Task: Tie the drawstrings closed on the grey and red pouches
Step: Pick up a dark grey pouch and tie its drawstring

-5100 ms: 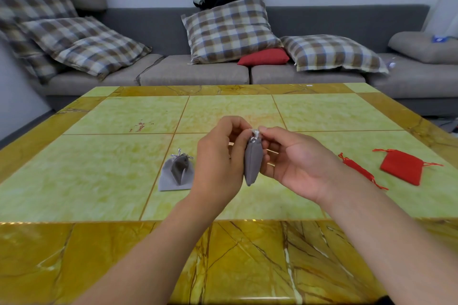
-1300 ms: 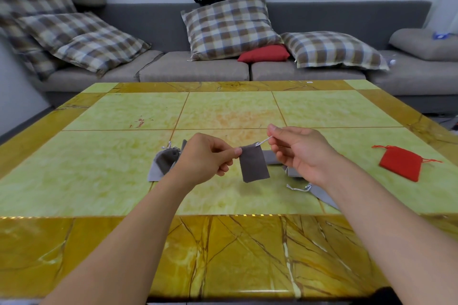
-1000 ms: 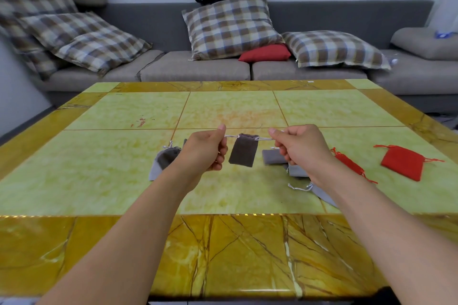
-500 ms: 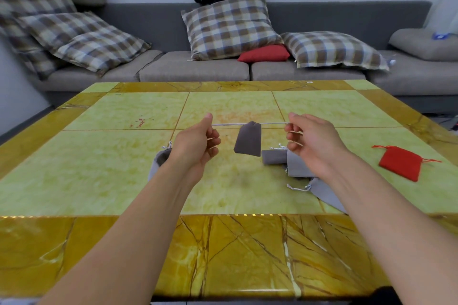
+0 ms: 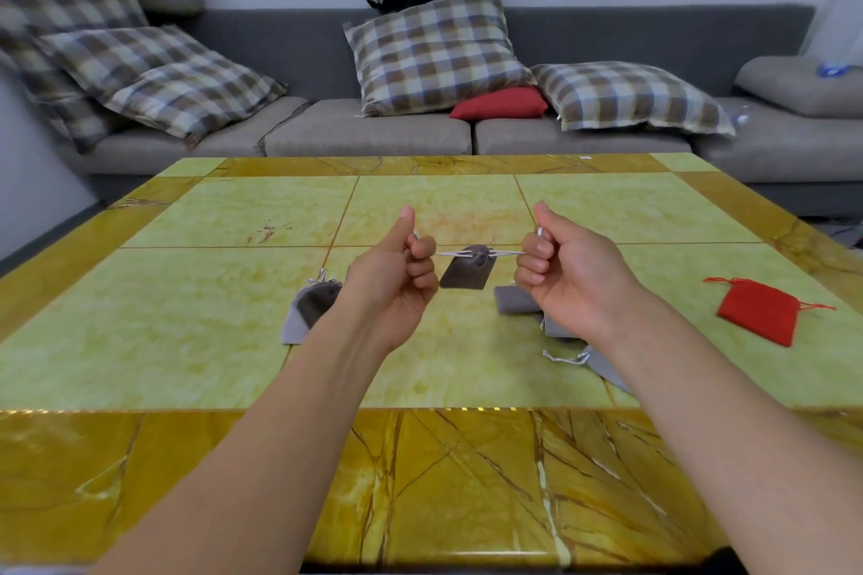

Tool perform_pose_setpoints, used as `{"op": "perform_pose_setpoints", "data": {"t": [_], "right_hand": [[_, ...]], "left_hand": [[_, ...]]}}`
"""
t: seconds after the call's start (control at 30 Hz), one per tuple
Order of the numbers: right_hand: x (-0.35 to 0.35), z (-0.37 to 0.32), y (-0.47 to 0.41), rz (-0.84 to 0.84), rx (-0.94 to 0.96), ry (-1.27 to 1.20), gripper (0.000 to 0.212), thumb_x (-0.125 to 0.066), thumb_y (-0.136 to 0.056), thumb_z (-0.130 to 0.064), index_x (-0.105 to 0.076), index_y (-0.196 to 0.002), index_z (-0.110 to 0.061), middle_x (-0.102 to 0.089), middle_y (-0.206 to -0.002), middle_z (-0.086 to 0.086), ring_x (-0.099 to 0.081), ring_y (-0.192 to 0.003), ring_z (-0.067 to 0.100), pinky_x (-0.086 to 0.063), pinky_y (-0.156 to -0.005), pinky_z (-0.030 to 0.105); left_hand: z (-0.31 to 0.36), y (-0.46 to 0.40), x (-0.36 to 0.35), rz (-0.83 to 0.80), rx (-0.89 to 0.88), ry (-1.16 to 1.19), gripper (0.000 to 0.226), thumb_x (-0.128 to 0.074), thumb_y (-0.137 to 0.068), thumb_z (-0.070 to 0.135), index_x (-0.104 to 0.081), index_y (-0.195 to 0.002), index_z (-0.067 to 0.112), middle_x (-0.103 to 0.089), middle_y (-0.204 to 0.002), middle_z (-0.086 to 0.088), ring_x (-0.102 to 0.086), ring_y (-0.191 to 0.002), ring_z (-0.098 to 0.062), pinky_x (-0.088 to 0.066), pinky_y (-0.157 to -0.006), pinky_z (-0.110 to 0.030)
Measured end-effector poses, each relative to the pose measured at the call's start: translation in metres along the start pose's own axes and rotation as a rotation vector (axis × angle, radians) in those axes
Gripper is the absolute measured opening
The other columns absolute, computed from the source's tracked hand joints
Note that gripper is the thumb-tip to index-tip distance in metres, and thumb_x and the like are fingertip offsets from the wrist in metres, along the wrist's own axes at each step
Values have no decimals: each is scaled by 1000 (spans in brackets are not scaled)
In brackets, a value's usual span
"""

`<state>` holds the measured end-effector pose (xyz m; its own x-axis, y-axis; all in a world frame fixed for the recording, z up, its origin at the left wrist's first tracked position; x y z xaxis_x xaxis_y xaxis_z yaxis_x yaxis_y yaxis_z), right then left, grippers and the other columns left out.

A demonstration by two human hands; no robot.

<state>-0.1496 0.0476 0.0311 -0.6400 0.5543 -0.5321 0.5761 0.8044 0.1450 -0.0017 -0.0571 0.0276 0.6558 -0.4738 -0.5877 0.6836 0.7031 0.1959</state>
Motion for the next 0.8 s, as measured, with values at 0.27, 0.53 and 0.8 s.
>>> {"op": "perform_pose_setpoints", "data": {"t": [0.27,0.53,0.8], "right_hand": [[1,-1,12,-176,83,262,19,-67,-88,-26,-64,-85,-7,-65,-75,7,-51,-61,12,-42,-53,21],[-1,2,14,-158,193,405,30,-65,-91,-7,-61,-119,-16,-76,-100,10,-48,-62,9,-35,-51,19],[-5,2,16,-171,260,490,19,-78,-65,-30,-76,-81,-20,-72,-91,2,-58,-73,6,-37,-66,25]], "left_hand": [[-2,9,2,-30,-172,-430,24,-54,-100,29,-71,-92,14,-72,-83,3,-46,-64,-8,-39,-57,-21],[-10,7,0,-73,-232,-611,26,-60,-98,15,-62,-124,20,-75,-90,3,-50,-69,-7,-41,-63,-23],[-18,5,-1,-61,-140,-567,16,-57,-99,15,-73,-98,9,-65,-76,3,-49,-66,-8,-43,-60,-21]]}}
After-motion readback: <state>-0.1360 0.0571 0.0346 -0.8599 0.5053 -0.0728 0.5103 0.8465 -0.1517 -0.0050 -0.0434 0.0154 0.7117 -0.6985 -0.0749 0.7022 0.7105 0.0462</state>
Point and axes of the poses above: each hand's wrist, its own y-axis away from the middle knuckle, its own x-axis out of the back of the hand, z = x × y, the point moved 1 cm from there along -y, towards the middle knuckle
